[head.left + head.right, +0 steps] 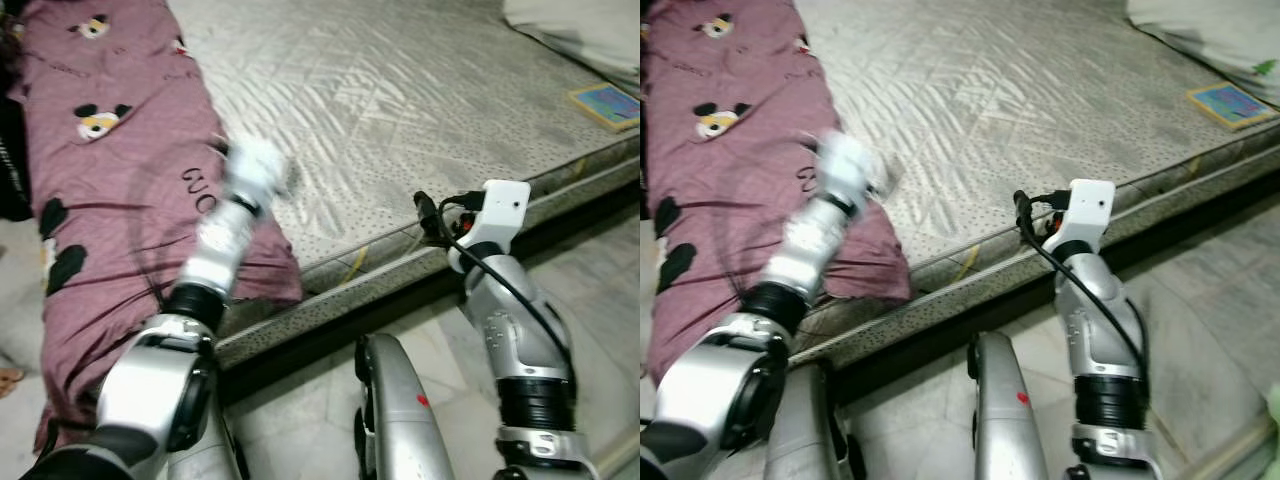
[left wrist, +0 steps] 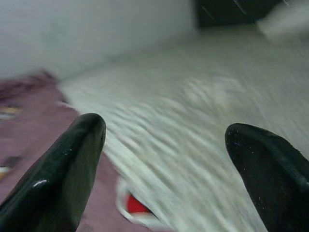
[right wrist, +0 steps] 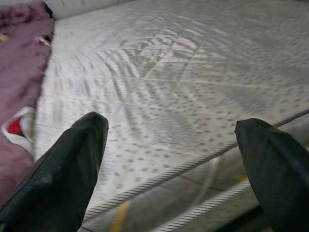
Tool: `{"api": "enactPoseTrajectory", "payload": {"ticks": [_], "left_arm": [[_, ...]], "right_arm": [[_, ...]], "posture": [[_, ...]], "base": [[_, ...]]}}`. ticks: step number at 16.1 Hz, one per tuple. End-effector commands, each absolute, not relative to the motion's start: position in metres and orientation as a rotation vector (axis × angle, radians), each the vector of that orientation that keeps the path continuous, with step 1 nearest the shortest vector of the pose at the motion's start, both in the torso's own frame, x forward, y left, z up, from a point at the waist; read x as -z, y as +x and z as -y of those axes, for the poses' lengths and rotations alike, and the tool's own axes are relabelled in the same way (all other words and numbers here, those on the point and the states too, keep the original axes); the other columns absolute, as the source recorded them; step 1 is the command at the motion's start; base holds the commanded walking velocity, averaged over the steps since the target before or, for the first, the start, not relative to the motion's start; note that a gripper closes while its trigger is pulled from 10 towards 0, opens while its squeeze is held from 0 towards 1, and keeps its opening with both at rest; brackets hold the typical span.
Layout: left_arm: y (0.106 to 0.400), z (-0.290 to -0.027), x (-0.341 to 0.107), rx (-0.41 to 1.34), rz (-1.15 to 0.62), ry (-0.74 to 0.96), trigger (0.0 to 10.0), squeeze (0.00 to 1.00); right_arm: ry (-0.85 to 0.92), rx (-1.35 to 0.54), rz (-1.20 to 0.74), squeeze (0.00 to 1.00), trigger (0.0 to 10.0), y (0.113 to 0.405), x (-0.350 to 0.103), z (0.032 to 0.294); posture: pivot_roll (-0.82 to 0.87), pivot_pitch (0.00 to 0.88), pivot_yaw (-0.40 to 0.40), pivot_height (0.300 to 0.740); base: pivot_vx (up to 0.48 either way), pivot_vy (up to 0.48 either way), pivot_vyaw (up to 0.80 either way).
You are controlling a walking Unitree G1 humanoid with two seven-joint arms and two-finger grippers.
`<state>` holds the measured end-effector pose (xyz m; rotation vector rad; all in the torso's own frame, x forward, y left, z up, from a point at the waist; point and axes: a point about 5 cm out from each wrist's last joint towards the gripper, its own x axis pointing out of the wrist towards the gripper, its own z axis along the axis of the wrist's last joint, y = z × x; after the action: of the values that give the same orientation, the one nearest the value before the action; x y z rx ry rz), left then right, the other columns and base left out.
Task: Clean up the room
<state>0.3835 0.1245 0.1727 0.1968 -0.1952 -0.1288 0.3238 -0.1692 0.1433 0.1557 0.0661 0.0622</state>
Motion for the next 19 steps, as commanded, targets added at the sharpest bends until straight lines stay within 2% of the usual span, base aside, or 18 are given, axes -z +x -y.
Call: {"api": "enactPoseTrajectory", "payload": {"ticks": [1, 5, 8, 12, 19], "left_arm": [[0.375, -0.151, -0.170, 0.004, 0.223, 0.112, 10.0, 0.00], [0.333, -0.206, -0.150, -0.217, 0.267, 0.123, 10.0, 0.00], [0.307, -0.221, -0.141, -0.258, 0.256, 0.138, 10.0, 0.00], [0.304, -0.224, -0.142, -0.274, 0.246, 0.145, 10.0, 0.00], [0.309, -0.215, -0.150, -0.237, 0.240, 0.119, 10.0, 0.00]], "right_arm": [[0.164, -0.080, -0.034, 0.00, 10.0, 0.329, -0.147, 0.161], [0.203, -0.124, -0.007, 0.00, 10.0, 0.342, -0.144, 0.137], [0.251, -0.181, 0.056, 0.00, 10.0, 0.350, -0.151, 0.124], [0.279, -0.208, 0.083, 0.00, 10.0, 0.354, -0.155, 0.113], [0.284, -0.191, 0.095, 0.00, 10.0, 0.357, -0.152, 0.117]], "posture": [[-0.14, 0.000, 0.031, 0.536], [-0.07, 0.000, 0.014, 0.536], [-0.05, 0.000, 0.002, 0.541], [-0.04, 0.000, 0.016, 0.580], [-0.05, 0.000, 0.022, 0.663]], "base": [[0.000, 0.000, 0.00], [0.000, 0.000, 0.00], [0.000, 0.000, 0.00], [0.000, 0.000, 0.00], [0.000, 0.000, 0.00]]}}
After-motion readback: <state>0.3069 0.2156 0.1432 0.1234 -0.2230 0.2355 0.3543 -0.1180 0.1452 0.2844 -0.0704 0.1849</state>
